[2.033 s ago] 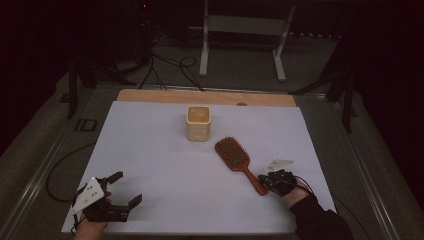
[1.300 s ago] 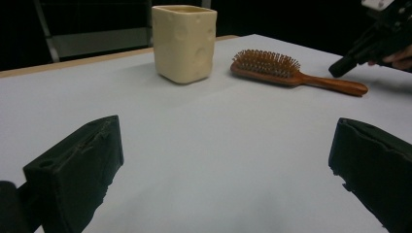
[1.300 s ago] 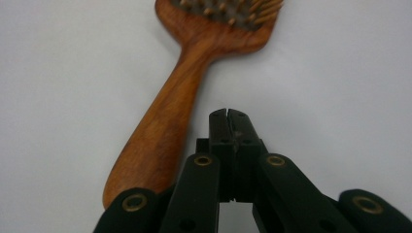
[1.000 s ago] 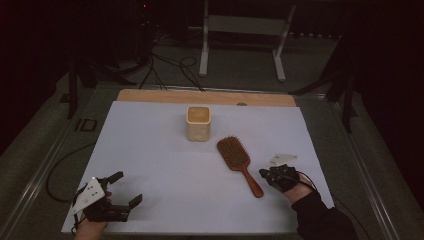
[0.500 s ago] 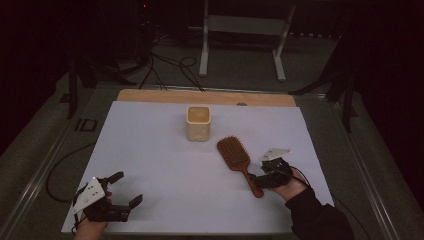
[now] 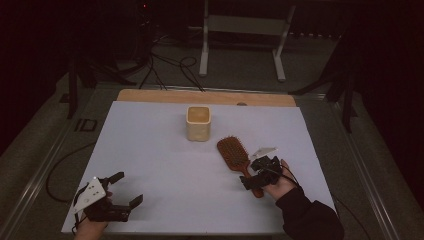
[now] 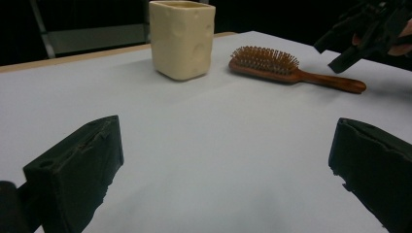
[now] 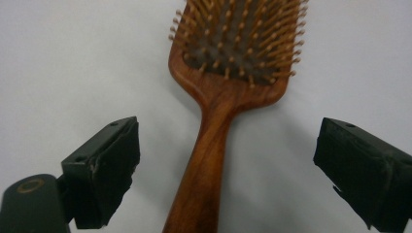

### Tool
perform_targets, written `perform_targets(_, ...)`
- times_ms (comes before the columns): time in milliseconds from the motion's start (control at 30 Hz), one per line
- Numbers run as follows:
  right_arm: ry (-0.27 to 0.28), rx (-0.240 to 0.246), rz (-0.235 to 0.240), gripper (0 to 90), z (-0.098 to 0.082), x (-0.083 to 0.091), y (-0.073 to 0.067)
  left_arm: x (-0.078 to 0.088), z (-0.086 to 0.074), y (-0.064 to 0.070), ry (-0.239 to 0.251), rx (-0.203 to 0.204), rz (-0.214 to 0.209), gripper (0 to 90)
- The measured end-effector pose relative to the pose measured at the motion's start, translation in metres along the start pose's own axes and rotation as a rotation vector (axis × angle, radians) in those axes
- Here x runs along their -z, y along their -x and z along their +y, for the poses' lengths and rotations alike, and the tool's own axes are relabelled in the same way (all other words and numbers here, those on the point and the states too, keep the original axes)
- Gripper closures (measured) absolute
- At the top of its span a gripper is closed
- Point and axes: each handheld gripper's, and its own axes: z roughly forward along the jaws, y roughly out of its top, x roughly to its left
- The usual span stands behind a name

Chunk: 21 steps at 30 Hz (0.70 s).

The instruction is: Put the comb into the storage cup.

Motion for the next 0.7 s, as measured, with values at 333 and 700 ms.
perform_targets(333,-0.113,-0.102,0.059,11.5,0.008,-0.018,0.008,0.0,0.0,0.0,0.002,0.001,0.0,0.0)
perform_targets(700,-0.197,-0.089,0.022,24.9,0.025,-0.025,0.001,0.001,0.001,0.0,0.008,0.004,0.0,0.0)
